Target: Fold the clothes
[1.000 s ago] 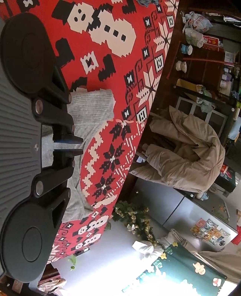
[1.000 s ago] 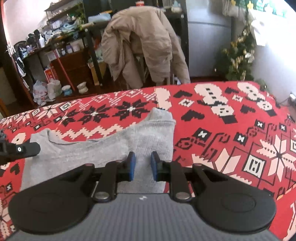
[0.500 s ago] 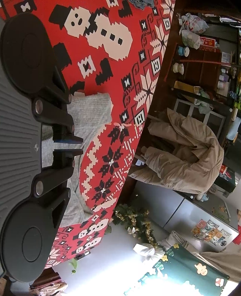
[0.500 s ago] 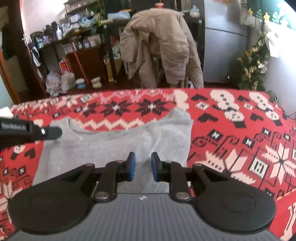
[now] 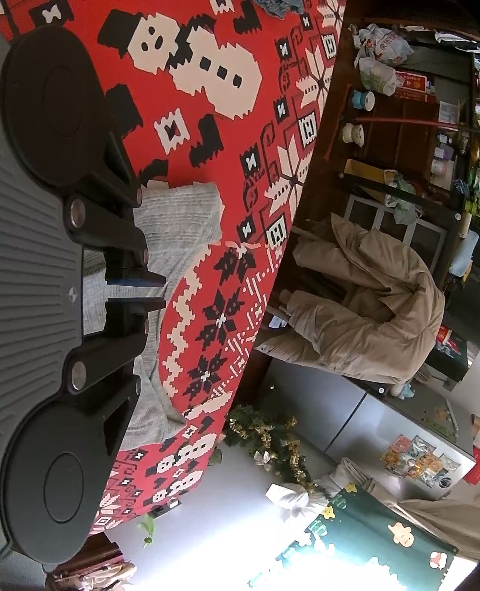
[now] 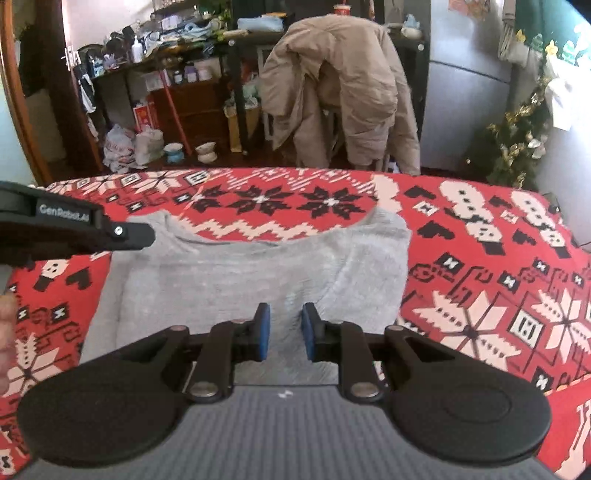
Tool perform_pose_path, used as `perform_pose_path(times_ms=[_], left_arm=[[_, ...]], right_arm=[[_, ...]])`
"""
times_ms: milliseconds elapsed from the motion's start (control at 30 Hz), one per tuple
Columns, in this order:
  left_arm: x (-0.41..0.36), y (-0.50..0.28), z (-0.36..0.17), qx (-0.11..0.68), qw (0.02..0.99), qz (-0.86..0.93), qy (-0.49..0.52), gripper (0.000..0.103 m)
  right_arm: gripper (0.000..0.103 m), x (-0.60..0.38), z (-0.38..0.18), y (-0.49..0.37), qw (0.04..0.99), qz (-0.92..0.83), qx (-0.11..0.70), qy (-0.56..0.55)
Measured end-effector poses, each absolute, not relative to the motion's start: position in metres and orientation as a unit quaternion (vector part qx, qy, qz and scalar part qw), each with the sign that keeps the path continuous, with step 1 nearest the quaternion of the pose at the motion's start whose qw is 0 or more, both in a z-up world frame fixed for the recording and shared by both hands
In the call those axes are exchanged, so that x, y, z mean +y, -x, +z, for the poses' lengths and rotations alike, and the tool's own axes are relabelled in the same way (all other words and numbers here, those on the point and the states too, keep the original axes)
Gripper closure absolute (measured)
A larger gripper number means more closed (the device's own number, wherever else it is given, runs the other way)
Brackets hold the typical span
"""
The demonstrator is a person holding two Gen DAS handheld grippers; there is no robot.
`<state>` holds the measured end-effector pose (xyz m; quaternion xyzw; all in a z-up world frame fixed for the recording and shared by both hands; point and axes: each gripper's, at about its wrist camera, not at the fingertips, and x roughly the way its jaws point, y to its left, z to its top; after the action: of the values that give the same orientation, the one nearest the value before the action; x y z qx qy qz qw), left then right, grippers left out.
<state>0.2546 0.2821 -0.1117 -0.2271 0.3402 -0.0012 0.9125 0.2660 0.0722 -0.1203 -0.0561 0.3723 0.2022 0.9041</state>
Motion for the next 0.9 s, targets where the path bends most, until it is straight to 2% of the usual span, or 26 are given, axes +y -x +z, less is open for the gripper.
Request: perform_pose_path(times_ms=[200,333,433,600,633,700,767,867,900], left_arm=[[0.289,-0.254,-0.113,0.345,0.908,0.001,0.238,0.099],[0.302,-0.251,-0.115,0.339,0.898,-0.008,0.279,0.090],[0.299,-0.253,-0.117,0.350,0.896,-0.010,0.272,0.082],[0.280,-0.256,-0.116,0.368,0.904,-0.016,0.216,0.081],[0.277,-0.256,-0.118,0.373,0.904,-0.006,0.207,0.082],[0.272,-0.257,-0.120,0.380,0.904,0.014,0.193,0.098],[0.270,-0.256,-0.121,0.379,0.906,0.026,0.186,0.101],[0.264,-0.251,-0.111,0.358,0.920,0.026,0.157,0.101],[0.262,-0.249,-0.107,0.351,0.925,0.025,0.144,0.101]], right_arm=[[0.081,0.073,-0.116,-0.264,0.905,0.205,0.367,0.063],[0.081,0.065,-0.109,-0.268,0.909,0.203,0.363,0.039],[0.081,0.061,-0.106,-0.271,0.909,0.204,0.362,0.021],[0.081,0.054,-0.104,-0.273,0.915,0.193,0.355,0.015],[0.081,0.052,-0.103,-0.274,0.916,0.189,0.354,0.012],[0.081,0.048,-0.103,-0.277,0.918,0.183,0.351,0.004],[0.082,0.045,-0.105,-0.279,0.921,0.178,0.346,-0.001],[0.097,0.046,-0.111,-0.283,0.924,0.177,0.340,-0.008],[0.097,0.048,-0.112,-0.285,0.924,0.178,0.340,-0.008]])
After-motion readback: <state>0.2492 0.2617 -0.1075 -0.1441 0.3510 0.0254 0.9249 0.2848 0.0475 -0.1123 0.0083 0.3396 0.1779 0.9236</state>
